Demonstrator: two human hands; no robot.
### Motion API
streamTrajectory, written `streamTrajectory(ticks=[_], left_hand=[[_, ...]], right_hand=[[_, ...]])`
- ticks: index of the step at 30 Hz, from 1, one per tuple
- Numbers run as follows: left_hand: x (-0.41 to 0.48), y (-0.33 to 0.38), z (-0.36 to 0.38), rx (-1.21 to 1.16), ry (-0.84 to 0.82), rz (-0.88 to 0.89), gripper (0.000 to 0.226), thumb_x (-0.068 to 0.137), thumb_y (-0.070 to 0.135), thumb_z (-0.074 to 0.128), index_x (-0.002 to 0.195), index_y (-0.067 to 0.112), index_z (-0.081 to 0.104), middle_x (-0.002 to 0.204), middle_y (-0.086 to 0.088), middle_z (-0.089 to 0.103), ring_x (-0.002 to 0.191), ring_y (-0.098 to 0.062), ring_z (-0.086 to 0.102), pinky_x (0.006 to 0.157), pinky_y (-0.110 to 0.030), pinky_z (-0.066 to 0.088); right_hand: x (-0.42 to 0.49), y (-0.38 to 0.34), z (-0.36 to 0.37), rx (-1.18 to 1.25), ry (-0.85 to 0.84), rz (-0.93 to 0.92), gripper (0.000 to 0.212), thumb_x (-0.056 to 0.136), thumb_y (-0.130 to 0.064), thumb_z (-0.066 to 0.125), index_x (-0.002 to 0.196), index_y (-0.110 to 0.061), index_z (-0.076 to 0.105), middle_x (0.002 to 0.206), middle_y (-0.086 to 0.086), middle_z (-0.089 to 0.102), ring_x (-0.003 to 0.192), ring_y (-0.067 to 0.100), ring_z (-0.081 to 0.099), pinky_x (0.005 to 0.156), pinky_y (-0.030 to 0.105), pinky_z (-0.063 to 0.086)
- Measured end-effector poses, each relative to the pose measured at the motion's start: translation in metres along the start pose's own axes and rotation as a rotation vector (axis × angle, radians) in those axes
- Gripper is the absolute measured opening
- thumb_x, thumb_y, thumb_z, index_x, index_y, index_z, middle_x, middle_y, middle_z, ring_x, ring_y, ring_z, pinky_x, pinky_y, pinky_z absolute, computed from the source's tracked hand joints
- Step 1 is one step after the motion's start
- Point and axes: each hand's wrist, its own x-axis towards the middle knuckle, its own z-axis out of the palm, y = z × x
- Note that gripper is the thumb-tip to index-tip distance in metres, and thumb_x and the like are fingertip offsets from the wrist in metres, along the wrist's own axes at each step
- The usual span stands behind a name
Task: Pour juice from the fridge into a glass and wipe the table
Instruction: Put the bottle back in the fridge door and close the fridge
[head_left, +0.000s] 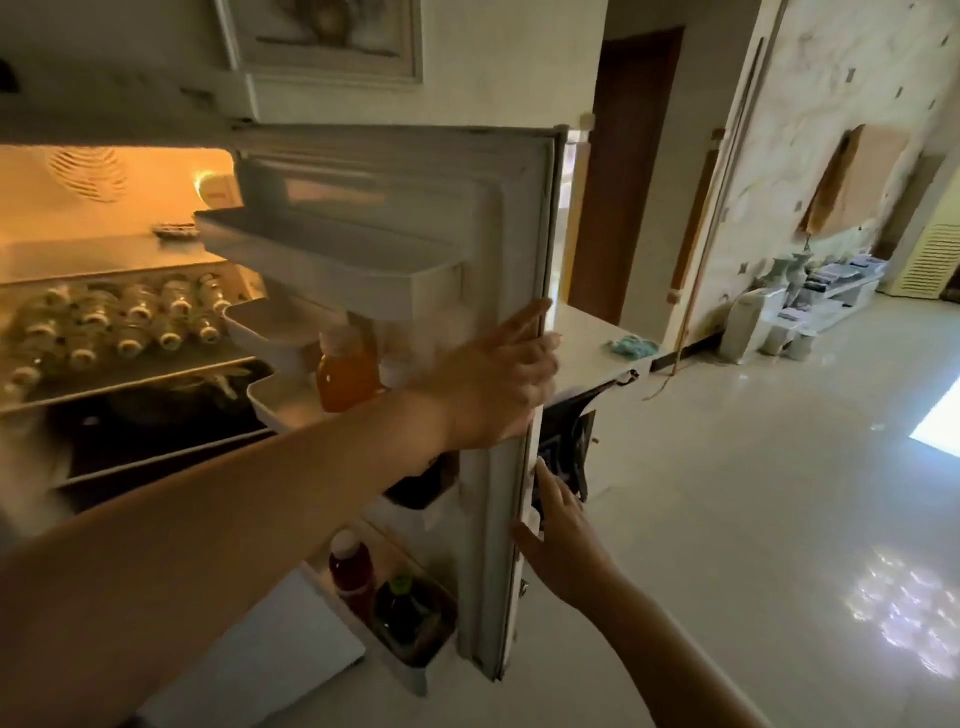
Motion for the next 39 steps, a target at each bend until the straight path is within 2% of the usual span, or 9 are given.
streamTrajectory(ticks=[4,9,14,19,22,26,30,34,39], left_hand=[[-0.023,-0.001,-0.009,-0.019,0.007,-0.008,0.040,0.095,0.036,0.040,0.127,0.018,0.058,0.140,-0.007,0.051,0.141,-0.029,0.028,0.114,-0.055,-0.005],[-0.072,0.002,-0.025,-0.079,0.024,-0.026,0.038,0.096,0.036,0.041,0.125,0.019,0.058,0.140,-0.007,0.051,0.141,-0.028,0.028,0.117,-0.054,0.001],[-0.139,0.004,-0.047,-0.080,0.013,-0.090,0.035,0.098,0.034,0.043,0.127,0.020,0.058,0.143,-0.005,0.049,0.143,-0.024,0.022,0.117,-0.054,0.005],[-0.213,0.013,-0.069,-0.152,-0.038,-0.256,0.039,0.100,0.033,0.041,0.133,0.017,0.053,0.147,-0.007,0.042,0.144,-0.023,0.021,0.118,-0.050,0.010],[-0.257,0.012,-0.078,-0.146,-0.069,-0.357,0.040,0.100,0.034,0.041,0.136,0.016,0.049,0.151,-0.006,0.032,0.145,-0.022,0.019,0.118,-0.048,0.012],[-0.318,0.008,-0.081,-0.120,-0.050,-0.477,0.040,0.099,0.031,0.046,0.135,0.013,0.048,0.150,-0.008,0.029,0.143,-0.025,0.022,0.116,-0.048,0.020],[-0.382,-0.007,-0.074,-0.090,-0.040,-0.606,0.048,0.096,0.032,0.052,0.138,0.010,0.045,0.149,-0.013,0.029,0.142,-0.027,0.020,0.117,-0.047,0.020],[-0.437,-0.026,-0.055,-0.068,-0.124,-0.700,0.056,0.096,0.039,0.049,0.144,0.015,0.034,0.154,-0.011,0.022,0.145,-0.027,0.014,0.118,-0.046,0.015],[-0.493,-0.058,-0.023,-0.136,-0.161,-0.836,0.057,0.095,0.040,0.050,0.145,0.016,0.035,0.157,-0.010,0.020,0.146,-0.028,0.011,0.118,-0.046,0.012]], right_hand=[[0.003,-0.009,0.009,0.080,-0.020,-0.095,0.083,0.080,-0.065,0.044,0.144,-0.042,-0.004,0.150,-0.008,0.029,0.135,0.018,0.031,0.106,0.047,0.035],[-0.023,-0.038,0.033,0.138,-0.014,-0.223,0.081,0.078,-0.067,0.044,0.140,-0.049,-0.004,0.142,-0.011,0.039,0.127,0.013,0.041,0.098,0.036,0.040],[-0.049,-0.069,0.062,0.108,-0.079,-0.375,0.078,0.083,-0.067,0.034,0.138,-0.047,-0.017,0.153,-0.012,0.017,0.137,0.006,0.018,0.106,0.031,0.016],[-0.055,-0.107,0.097,0.037,-0.133,-0.545,0.073,0.087,-0.065,0.024,0.143,-0.039,-0.014,0.155,-0.014,0.000,0.138,-0.001,-0.007,0.112,0.035,0.006],[-0.055,-0.136,0.123,-0.021,-0.148,-0.621,0.075,0.085,-0.067,0.022,0.140,-0.041,-0.022,0.152,-0.018,-0.016,0.135,-0.005,-0.022,0.111,0.034,0.000],[-0.054,-0.177,0.158,-0.115,-0.141,-0.747,0.074,0.085,-0.069,0.013,0.140,-0.036,-0.026,0.148,-0.019,-0.031,0.137,0.002,-0.022,0.109,0.032,-0.004],[-0.046,-0.224,0.192,-0.150,-0.169,-0.802,0.073,0.086,-0.070,0.009,0.140,-0.036,-0.026,0.147,-0.019,-0.033,0.137,0.004,-0.024,0.109,0.033,-0.006],[-0.036,-0.272,0.225,-0.175,-0.176,-0.858,0.071,0.086,-0.070,0.009,0.141,-0.038,-0.022,0.149,-0.016,-0.030,0.137,0.007,-0.025,0.106,0.029,-0.010],[-0.004,-0.327,0.269,-0.243,-0.142,-0.883,0.069,0.089,-0.066,0.010,0.141,-0.036,-0.024,0.151,-0.009,-0.029,0.136,0.010,-0.028,0.108,0.031,-0.011]])
